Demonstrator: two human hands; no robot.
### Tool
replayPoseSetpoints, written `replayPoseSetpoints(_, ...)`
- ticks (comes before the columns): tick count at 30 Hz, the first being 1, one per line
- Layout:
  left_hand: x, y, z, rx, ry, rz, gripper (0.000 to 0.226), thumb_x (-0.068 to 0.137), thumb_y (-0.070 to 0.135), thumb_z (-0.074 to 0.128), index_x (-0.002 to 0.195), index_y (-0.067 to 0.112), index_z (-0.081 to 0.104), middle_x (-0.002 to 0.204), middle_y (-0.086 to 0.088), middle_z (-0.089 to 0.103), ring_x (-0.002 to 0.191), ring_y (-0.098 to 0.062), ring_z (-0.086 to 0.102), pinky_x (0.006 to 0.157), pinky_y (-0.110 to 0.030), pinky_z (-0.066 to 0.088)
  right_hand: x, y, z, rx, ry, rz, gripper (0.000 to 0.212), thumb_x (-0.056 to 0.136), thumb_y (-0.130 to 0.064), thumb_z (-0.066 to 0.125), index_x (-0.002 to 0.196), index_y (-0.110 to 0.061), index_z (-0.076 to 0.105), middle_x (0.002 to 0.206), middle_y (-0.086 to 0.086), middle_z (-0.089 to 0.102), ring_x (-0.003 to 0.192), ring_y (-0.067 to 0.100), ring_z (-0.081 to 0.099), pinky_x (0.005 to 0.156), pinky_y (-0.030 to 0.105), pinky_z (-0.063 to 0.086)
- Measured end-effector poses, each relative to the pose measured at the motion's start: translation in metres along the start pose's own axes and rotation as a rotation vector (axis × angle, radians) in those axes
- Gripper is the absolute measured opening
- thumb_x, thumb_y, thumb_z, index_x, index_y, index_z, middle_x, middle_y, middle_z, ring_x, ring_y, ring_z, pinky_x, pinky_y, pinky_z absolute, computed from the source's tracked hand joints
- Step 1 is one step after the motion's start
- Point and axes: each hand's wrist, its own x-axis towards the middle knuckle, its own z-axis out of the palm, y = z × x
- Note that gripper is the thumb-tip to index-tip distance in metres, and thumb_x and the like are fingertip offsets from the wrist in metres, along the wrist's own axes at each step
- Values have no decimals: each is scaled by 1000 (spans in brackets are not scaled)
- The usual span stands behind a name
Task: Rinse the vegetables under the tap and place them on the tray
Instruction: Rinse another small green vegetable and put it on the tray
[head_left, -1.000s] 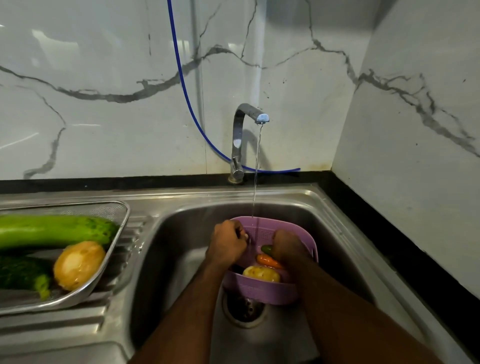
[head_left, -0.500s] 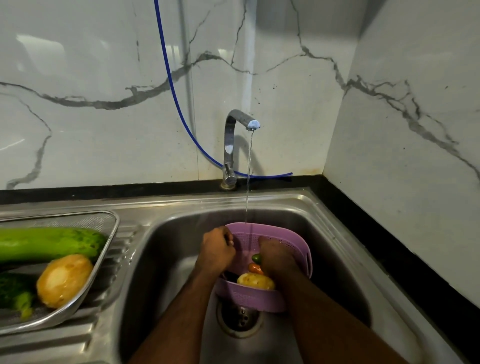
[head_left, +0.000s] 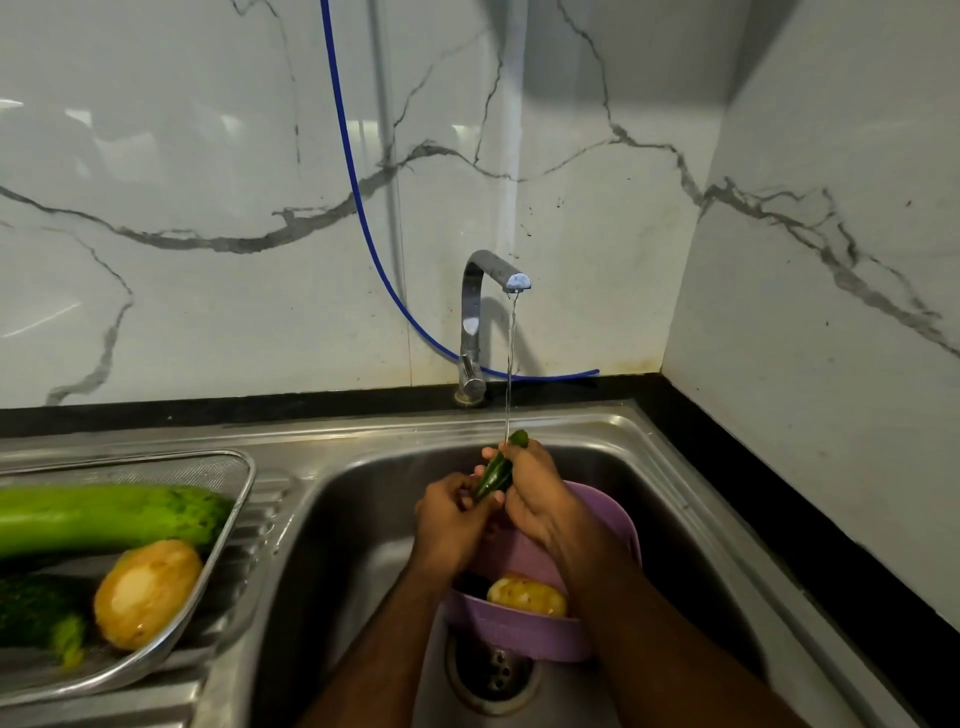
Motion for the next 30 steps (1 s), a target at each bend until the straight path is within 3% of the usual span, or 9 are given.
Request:
replayPoseSetpoints(4,7,-5,-2,10,67,10,14,83,24,75,72,15,71,65,-7,70,62,-22,66,66,-49,58,-4,2,9,-85,-66,-91,37,99,6,54,127,-18,48,104,12,60,89,20,62,72,31,56)
replayPoseSetpoints(8,1,4,-2,85,22,91,19,89,23,70,74,11,67,68,-7,68,67,-27,66,66,-45,57,-3,5,16,-281,73,-195,24,106,-29,53,128,-21,48,101,8,62,84,18,62,77,37,59)
replayPoseSetpoints(10,-4,7,2,175,-25,158,16,90,19,69,75,14,64,68,0,65,64,-16,62,63,-36,54,1,5,13,-286,156,-179,35,108,-46,42,126,-18,54,101,10,63,87,21,63,80,40,59)
replayPoseSetpoints(14,-6,8,8,281,-49,172,23,86,28,70,69,19,57,64,3,61,60,-11,57,60,-30,47,2,-10,6,-91,124,-23,53,106,-56,37,114,-9,61,80,7,63,69,20,62,61,33,55)
replayPoseSetpoints(16,-7,11,5,72,-101,69,26,92,29,64,72,12,60,62,-2,63,58,-19,59,54,-32,49,-3,-15,2,69,-15,33,42,107,-49,43,109,-10,60,77,8,67,66,22,65,65,36,54)
replayPoseSetpoints(20,-18,30,6,-552,-217,-279,37,106,30,40,77,13,55,54,-2,44,43,-13,37,39,-20,28,-9,-18,-4,286,-220,11,17,105,-25,52,108,-11,60,85,10,66,71,21,62,74,42,53)
replayPoseSetpoints(23,-18,35,3,-717,-265,-445,51,106,46,29,69,16,48,54,0,34,45,-12,29,42,-22,24,-10,-18,-2,338,-256,-29,10,104,-18,52,101,-11,58,83,9,61,74,22,59,78,44,51)
replayPoseSetpoints(27,-18,31,-2,-532,-233,-357,56,103,53,34,68,14,55,54,-1,49,45,-14,45,43,-21,32,-4,-15,9,314,-113,-5,18,104,-30,54,101,-13,58,75,8,60,70,21,59,73,40,54)
replayPoseSetpoints(30,-14,22,3,-270,-161,-143,44,92,59,55,91,17,69,75,2,73,68,-13,70,62,-31,56,-5,-17,17,151,-38,-33,38,104,-46,49,90,-13,60,66,4,60,61,19,58,64,35,53)
